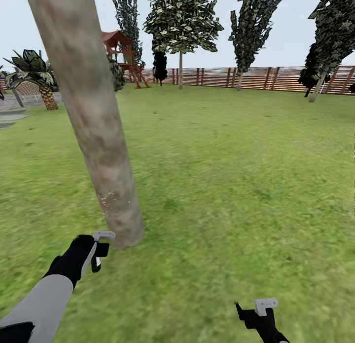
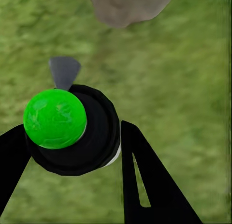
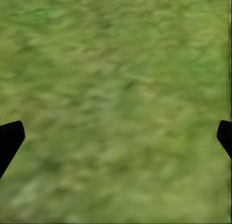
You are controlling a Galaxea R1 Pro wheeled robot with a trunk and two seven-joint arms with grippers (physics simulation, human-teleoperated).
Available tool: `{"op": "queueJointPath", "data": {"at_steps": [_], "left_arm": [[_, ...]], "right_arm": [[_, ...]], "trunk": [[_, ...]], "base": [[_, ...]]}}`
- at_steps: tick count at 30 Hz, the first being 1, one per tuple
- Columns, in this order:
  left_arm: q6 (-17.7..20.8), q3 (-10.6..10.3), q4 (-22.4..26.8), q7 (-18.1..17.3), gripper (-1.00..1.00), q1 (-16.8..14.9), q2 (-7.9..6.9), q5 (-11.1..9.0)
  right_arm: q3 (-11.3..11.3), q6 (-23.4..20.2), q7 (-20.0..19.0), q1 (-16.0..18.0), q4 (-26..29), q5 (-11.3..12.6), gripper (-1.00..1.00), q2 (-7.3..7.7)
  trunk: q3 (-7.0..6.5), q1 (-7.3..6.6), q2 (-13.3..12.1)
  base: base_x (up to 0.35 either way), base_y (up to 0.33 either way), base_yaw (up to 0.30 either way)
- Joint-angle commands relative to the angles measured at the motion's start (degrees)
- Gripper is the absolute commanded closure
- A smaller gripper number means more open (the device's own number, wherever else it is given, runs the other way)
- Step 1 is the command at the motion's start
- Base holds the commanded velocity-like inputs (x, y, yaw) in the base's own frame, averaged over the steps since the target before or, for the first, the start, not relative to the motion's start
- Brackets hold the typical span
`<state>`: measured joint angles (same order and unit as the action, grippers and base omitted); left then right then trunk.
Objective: In the garden, pick up the pesticide atomizer on the floor and spray pesticide onto both trees until each tree trunk is fully covered.
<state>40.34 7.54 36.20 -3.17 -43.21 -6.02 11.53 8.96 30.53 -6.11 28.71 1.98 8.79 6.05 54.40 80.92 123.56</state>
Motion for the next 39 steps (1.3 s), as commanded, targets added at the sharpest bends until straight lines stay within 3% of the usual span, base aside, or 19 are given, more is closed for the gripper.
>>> {"op": "queueJointPath", "data": {"at_steps": [1,15,30,39], "left_arm": [[0.31,0.2,0.1,-0.31,1.0,-0.03,0.04,0.51],[0.33,0.28,0.1,-0.26,1.0,-0.03,-0.05,0.46],[0.27,0.48,0.13,-0.17,1.0,-0.03,-0.23,0.51],[0.27,0.51,0.19,-0.01,1.0,-0.03,-0.09,0.42]], "right_arm": [[0.36,0.14,-0.34,0.03,-0.04,0.62,-1.0,0.01],[0.36,0.15,-0.39,0.03,-0.04,0.63,-1.0,0.02],[0.36,0.15,-0.39,0.03,-0.04,0.62,-1.0,0.01],[0.36,0.15,-0.39,0.03,-0.04,0.62,-1.0,0.01]], "trunk": [[0.05,-0.01,0.02],[0.05,-0.01,0.02],[0.05,-0.01,0.02],[0.05,-0.01,0.02]], "base": [[0.0,-0.276,0.0],[0.128,-0.269,0.008],[0.148,-0.264,0.265],[-0.084,-0.247,0.277]]}}
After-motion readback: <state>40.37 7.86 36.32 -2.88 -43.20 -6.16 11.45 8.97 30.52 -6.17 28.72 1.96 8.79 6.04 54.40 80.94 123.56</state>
